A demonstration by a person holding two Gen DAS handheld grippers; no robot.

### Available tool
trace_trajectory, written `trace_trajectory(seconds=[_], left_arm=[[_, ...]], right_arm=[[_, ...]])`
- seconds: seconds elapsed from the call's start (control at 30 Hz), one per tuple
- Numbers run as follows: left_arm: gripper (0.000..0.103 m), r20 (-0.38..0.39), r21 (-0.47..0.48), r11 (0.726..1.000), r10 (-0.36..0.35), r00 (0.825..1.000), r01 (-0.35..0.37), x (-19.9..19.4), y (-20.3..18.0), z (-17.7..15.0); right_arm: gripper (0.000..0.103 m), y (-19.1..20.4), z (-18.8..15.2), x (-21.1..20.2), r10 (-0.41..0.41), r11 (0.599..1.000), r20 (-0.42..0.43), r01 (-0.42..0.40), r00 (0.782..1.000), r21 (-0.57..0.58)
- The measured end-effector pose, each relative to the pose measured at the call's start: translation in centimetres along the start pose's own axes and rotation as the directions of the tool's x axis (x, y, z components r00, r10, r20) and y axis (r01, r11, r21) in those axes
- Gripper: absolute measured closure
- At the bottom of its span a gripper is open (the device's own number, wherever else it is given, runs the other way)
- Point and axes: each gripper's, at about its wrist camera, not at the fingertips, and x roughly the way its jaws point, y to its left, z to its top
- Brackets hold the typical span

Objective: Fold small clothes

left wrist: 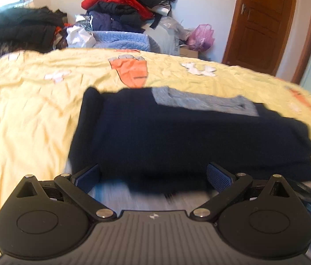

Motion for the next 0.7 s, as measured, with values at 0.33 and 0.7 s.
trace_trajectory(seconds=[0.33, 0.7], left_arm=[[0.0, -0.027, 0.134, 0.991, -0.001, 1.0, 0.005, -2.3, -2.3, -5.2], [0.0, -0.045, 0.169, 0.985, 0.039, 0.998, -0.031, -3.4, -2.9, -6.1]], right_arm=[[0.004, 0.8, -1.4, -3.3, 0.008, 1.0, -0.029, -0.008, 1.0, -0.002], [0.001, 0.9, -4.1, -5.4, -0.021, 1.0, -0.033, 0.021, 0.999, -0.001]])
